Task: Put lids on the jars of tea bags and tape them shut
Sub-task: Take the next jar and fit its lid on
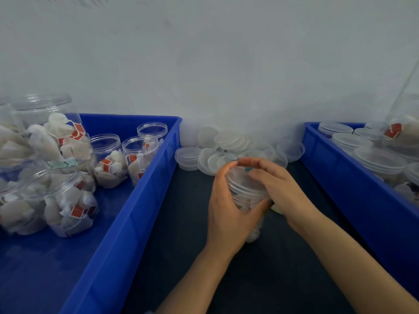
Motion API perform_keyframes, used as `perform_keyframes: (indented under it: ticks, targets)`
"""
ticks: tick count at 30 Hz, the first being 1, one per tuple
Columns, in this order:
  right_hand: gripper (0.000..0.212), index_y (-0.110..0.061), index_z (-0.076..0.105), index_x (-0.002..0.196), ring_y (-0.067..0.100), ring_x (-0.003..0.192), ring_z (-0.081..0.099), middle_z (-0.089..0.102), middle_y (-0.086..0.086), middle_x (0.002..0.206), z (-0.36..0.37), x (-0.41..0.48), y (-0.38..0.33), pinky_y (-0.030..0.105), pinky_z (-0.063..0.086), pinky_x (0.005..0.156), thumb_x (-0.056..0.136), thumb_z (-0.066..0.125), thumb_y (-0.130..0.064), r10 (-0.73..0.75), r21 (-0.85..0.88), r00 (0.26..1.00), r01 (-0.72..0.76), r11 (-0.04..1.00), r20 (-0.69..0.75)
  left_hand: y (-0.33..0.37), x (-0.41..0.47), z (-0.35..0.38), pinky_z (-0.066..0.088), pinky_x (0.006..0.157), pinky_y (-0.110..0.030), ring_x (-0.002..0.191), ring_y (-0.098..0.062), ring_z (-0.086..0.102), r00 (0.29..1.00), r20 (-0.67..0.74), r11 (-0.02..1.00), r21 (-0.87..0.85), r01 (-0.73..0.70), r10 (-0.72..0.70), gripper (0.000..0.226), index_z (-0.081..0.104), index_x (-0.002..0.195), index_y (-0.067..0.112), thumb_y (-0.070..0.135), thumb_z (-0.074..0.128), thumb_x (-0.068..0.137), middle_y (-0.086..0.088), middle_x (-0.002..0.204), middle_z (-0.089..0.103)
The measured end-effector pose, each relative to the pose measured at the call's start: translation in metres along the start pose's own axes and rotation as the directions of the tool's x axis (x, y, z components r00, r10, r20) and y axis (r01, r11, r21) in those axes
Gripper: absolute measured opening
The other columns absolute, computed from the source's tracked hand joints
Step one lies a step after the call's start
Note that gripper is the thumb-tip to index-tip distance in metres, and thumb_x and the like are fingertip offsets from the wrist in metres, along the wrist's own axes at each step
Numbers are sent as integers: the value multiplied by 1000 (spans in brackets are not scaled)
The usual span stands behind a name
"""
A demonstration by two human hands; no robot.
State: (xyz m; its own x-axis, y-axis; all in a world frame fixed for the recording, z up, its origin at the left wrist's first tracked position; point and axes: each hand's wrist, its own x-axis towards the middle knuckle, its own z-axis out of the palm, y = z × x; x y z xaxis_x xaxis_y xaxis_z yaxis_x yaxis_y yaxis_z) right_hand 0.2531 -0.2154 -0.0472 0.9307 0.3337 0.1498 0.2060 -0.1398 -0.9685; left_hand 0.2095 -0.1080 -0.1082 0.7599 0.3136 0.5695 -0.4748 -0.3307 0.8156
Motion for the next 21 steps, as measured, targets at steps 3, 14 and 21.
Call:
perform_keyframes:
  ticks: [3,14,21]
  targets:
    - [45,-39,51,139,-8,125,52,59,-23,135,0,-18,25,28,43,108,97,47,-57,-138,103,990,140,985,-23,1,-2,-1,49,87,-13,114,-3,60,1000,1,1000,-18,8,-8,76,44,132,34,51,84,70,21,122,56]
    - [90,-27,36,139,3,122,60,62,-19,128,0,-29,80,15,51,91,71,85,7,-167,-6,965,172,985,202,-2,0,-11,48,97,-21,127,-16,57,999,25,977,-209,-30,36,60,52,122,16,40,81,75,8,131,60]
    - [87,-17,36,140,8,120,63,63,-9,130,4,-30,80,18,52,90,73,83,9,-199,25,966,198,980,168,-1,-6,-7,45,99,-21,130,-15,52,995,-38,995,-38,-91,90,53,51,109,26,47,80,70,4,135,54]
